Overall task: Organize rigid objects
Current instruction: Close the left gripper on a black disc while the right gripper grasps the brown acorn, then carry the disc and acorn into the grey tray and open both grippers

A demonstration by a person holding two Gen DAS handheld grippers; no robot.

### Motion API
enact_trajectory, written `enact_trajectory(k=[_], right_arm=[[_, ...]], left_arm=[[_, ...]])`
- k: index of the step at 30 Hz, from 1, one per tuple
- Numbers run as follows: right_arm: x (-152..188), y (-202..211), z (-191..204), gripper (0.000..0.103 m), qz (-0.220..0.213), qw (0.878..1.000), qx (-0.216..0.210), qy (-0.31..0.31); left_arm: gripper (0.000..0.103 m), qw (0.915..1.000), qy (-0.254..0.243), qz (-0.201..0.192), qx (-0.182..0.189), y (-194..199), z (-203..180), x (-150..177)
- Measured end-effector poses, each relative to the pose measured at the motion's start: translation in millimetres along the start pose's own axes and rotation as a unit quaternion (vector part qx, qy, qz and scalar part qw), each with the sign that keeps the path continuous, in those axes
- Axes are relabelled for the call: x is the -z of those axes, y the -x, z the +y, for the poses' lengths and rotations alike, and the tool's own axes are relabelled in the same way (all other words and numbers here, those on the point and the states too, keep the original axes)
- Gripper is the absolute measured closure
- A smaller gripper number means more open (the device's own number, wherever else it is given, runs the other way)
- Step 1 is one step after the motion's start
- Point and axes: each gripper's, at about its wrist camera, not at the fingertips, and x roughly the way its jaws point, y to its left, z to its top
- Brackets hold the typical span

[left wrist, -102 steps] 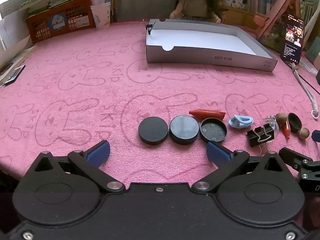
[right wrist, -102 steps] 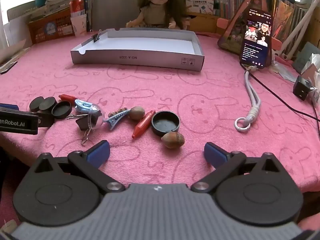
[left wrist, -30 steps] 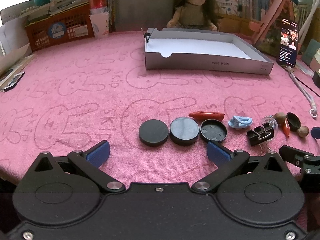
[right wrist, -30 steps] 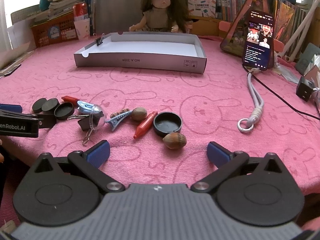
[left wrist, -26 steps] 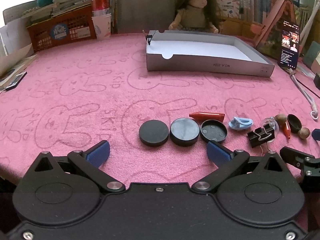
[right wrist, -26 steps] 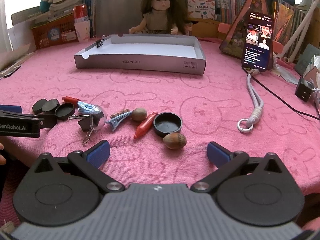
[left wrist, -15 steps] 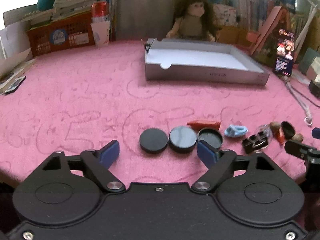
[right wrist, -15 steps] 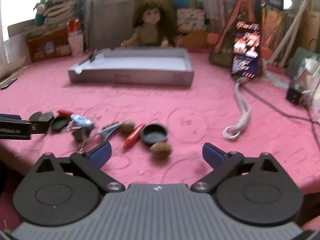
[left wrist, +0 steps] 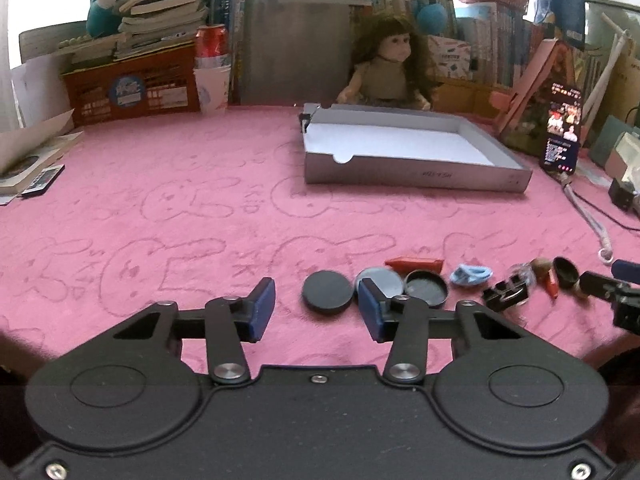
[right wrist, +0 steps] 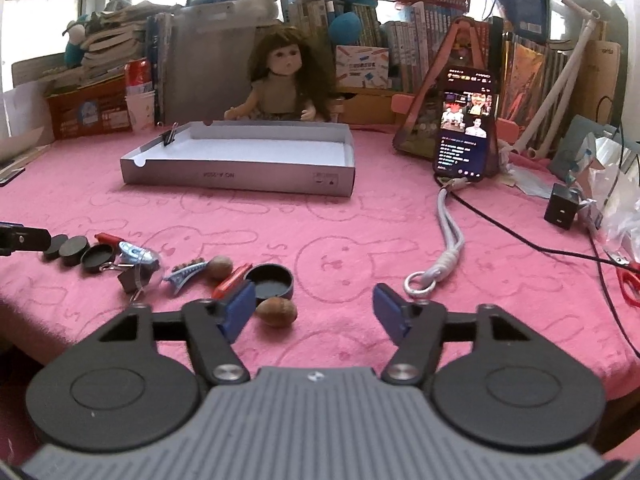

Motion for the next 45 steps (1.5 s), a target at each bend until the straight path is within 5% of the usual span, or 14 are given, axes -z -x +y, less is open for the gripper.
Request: enact_trajectory(k=[11, 20, 29, 32, 45], right_arm=[[3, -6, 5, 0.046, 0.011, 1.000, -0.018, -0.006], [6, -5, 12, 0.067, 0.014, 0.999, -0.030, 0.005], [14, 9, 10, 0.068, 0.006, 0.999, -0.040, -0.005], [15, 8, 11, 0.079, 0.009, 0.999, -0.037, -0.004], [-12, 3, 0, 0.079, 0.005, 0.999, -0.023, -0.027]], left_arm=[[0.064, 0.9999, -0.007, 0.007, -0.006, -24, -6, 5], [0.074, 1.0000, -0.002, 0.002, -0.005, -25, -6, 4], [0.074, 0.9999, 0.015, -0.002, -0.003, -21, -3, -2], [0.074, 0.9999, 0.015, -0.005, -0.006, -21, -3, -4], [0.074, 0.9994, 0.032, -0.016, 0.003, -22, 2, -28]])
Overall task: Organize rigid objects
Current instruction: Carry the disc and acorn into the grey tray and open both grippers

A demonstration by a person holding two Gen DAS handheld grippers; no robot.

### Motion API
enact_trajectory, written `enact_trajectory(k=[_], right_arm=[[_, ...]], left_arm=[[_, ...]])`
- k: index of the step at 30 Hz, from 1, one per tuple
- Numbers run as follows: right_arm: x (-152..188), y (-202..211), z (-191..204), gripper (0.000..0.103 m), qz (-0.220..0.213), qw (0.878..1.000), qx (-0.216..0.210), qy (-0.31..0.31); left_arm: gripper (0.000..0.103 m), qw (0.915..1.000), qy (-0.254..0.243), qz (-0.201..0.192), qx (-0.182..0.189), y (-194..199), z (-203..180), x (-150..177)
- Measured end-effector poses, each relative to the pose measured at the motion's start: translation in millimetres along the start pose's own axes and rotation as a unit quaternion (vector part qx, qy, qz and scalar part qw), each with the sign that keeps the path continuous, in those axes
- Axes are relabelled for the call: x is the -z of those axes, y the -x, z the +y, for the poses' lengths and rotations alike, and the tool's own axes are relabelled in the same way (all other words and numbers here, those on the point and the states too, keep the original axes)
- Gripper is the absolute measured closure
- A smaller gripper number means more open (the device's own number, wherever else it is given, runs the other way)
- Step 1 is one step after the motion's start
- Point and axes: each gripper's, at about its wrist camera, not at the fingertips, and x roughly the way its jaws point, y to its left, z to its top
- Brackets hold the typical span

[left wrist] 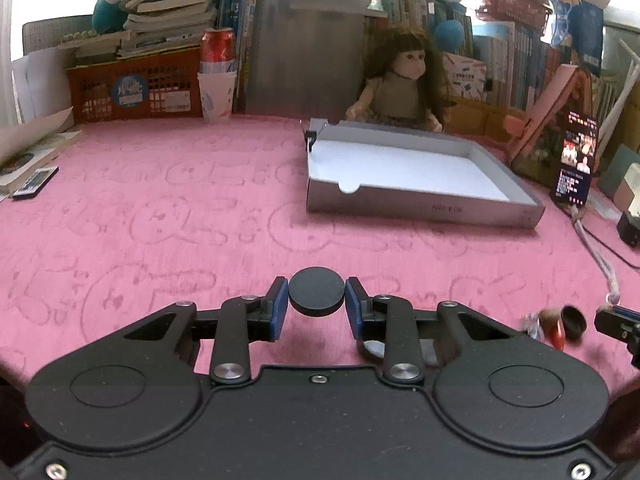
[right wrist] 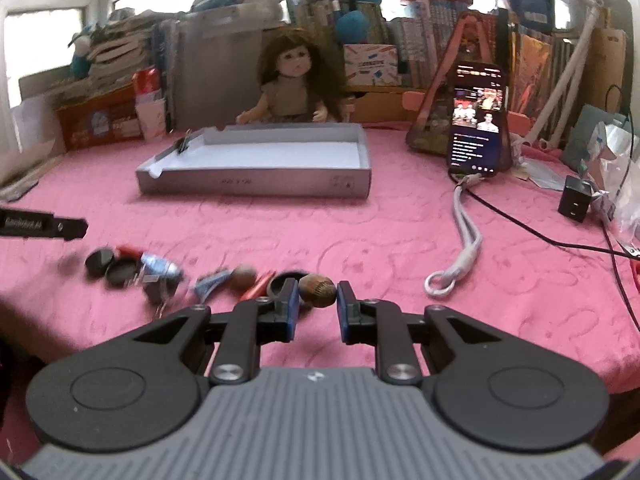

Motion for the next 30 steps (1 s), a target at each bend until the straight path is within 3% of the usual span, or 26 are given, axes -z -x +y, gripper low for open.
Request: enact_trajectory(k=[8, 15, 20, 30], right_arm=[[-44, -36, -19, 0.079, 0.031, 0.998, -0.021, -0.053], [-94, -85, -23, 0.079, 0.057, 0.996, -0.038, -0.058], [-130, -131, -27, 0.079, 0.116, 0.988, -0.066, -0.077], [-160, -208, -15, 0.079, 0.209, 0.975, -0.042, -0.064]], left_arm=[[0.074, 0.9992, 0.013, -0.021, 0.031, -17, 1, -49], [0.074, 0.9987, 0.008, -0.006, 0.049, -53, -8, -100], [0.074, 0.9976, 0.002, 0.042, 0.055, -98, -21, -132], [0.074, 0.9896, -0.012, 0.137, 0.045, -174, -36, -154]])
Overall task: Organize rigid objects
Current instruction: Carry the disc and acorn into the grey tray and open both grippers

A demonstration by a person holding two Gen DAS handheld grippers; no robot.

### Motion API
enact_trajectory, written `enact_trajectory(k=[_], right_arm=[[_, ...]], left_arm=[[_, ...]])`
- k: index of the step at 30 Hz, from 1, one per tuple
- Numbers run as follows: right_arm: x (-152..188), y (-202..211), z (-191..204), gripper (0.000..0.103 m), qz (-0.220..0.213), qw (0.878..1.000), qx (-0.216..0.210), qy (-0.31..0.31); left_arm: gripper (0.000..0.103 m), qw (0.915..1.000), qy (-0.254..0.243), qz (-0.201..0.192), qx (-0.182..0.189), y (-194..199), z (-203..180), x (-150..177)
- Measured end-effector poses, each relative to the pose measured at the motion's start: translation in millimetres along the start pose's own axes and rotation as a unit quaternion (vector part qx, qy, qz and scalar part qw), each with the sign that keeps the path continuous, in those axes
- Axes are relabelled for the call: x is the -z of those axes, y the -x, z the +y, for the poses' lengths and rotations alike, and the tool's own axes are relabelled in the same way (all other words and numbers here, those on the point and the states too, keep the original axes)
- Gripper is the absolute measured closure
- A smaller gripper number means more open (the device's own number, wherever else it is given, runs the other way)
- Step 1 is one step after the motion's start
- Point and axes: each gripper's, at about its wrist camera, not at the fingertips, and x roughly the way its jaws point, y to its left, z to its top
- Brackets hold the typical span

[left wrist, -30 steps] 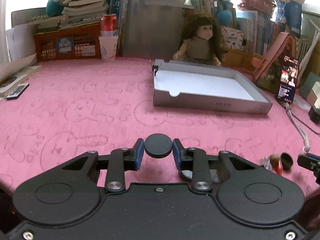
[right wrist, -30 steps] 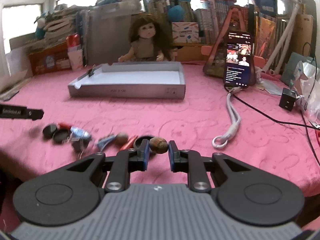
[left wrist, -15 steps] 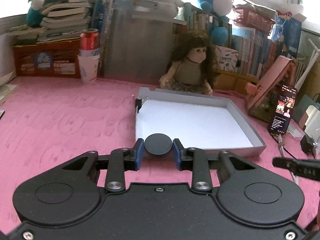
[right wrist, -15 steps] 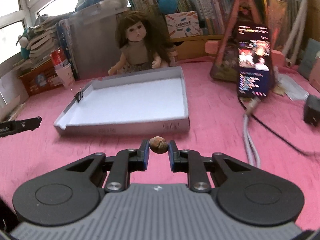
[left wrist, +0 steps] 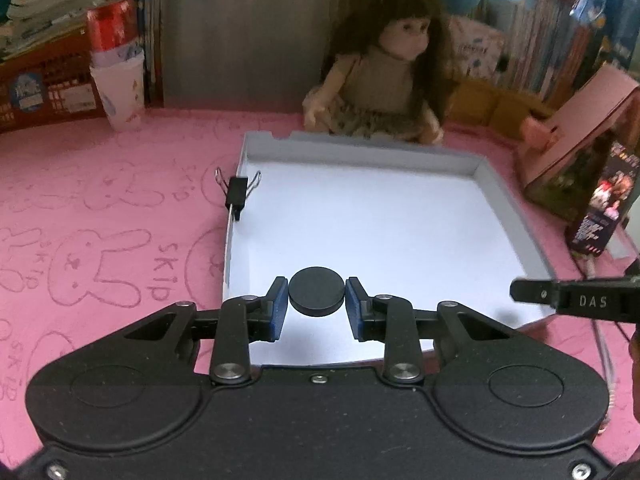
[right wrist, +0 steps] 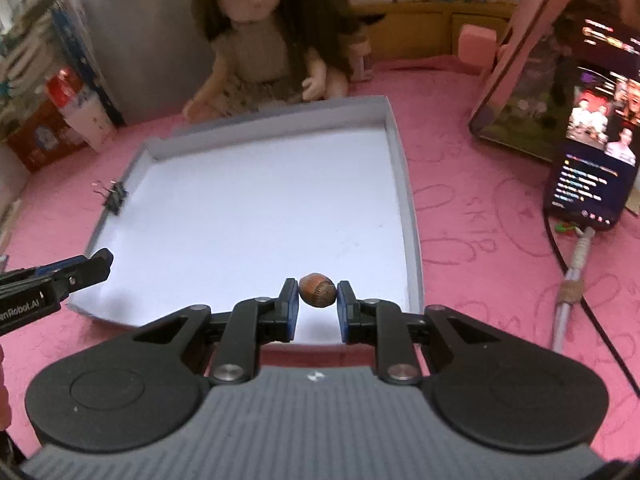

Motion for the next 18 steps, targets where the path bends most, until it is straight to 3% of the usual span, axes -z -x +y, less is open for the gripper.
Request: enact_trajectory(k=[9, 18], right_arm=[[-11, -18, 4, 0.079, 0.019, 1.000, 0.013, 0.010], [-10, -30, 5, 0.078, 0.030, 0.999, 0.016, 0.011]], left_arm=[[0.074, 0.9995, 0.001, 0.031, -0.006, -23, 2, 6], [0.074, 0.9992, -0.014, 0.035, -0.014, -32, -2, 11]])
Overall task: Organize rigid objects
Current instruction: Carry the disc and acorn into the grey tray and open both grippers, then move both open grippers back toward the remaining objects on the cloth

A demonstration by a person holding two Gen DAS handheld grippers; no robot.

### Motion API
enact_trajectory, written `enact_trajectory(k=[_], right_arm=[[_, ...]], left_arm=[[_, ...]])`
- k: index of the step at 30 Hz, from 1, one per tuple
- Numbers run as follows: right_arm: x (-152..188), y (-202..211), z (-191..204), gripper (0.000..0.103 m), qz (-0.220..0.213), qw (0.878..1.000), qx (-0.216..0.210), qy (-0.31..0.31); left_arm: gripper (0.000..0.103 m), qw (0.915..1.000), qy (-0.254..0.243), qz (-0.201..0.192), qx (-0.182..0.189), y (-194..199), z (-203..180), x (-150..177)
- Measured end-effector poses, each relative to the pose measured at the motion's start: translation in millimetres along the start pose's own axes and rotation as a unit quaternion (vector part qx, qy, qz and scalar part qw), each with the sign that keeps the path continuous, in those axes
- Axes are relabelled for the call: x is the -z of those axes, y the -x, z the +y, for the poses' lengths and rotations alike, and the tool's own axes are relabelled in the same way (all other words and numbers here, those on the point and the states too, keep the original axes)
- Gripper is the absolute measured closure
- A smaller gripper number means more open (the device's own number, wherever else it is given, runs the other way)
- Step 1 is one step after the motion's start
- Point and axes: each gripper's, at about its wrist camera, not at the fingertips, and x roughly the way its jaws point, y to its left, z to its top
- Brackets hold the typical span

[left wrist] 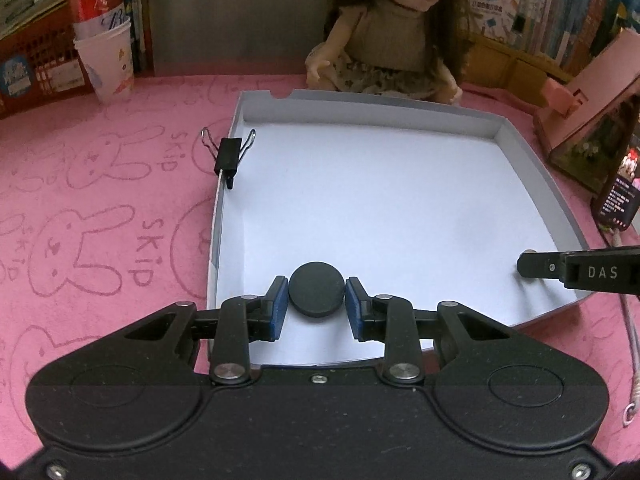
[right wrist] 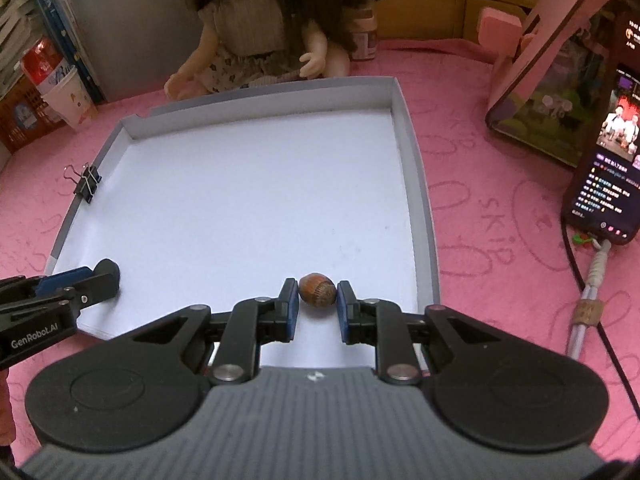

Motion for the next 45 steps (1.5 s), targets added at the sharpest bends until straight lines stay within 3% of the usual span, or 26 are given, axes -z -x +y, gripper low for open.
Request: enact_trajectory(k=[4, 5, 6, 7, 9, 15, 21, 28, 37, 45], right_arm=[[1, 1, 0, 0.073, -0.005, 1.000, -0.003, -0.002], [1, 2, -1, 0.064, -0.009, 1.000, -0.007, -0.004], [2, 4, -1, 0.053, -0.013, 1.000, -0.010, -0.006], [2, 5, -2, 0.050, -0.016, 1.000, -0.013, -0.006], [4, 10, -3, 0.045, -0.023, 0.999, -0.021, -0.005], [15, 36, -3, 0.032, -0.065, 0.997, -0.035, 0.006], [45, 69, 4, 0.024, -0.129, 0.989, -0.042, 0.051], [95, 99, 7, 0.019, -0.182, 0.978, -0.046, 0.093], [157, 118, 6, 0.016, -0.216, 0.969, -0.038, 0.111], [195, 127, -2, 0.016, -0.232, 0.966, -0.023, 0.109]], left_arm=[[0.074, 1.0000, -0.002, -0.002, 0.002, 1, -1, 0], [0.073, 1.0000, -0.002, -0.002, 0.004, 2, -1, 0], [0.067, 1.0000, -0.004, -0.003, 0.007, 3, -2, 0], [0.059, 0.9999, -0.008, -0.005, 0.009, 5, -3, 1], [0.054, 0.9998, -0.016, -0.011, 0.008, 10, -4, 2], [0.042, 0.9973, -0.046, -0.054, 0.016, 41, -11, 17], [0.038, 0.9930, -0.069, -0.087, 0.038, 74, -14, 48], [0.036, 0.9913, -0.054, -0.106, 0.057, 100, -5, 98], [0.036, 0.9913, -0.031, -0.113, 0.059, 123, 6, 155], [0.037, 0.9902, -0.053, -0.119, 0.051, 144, 6, 188]])
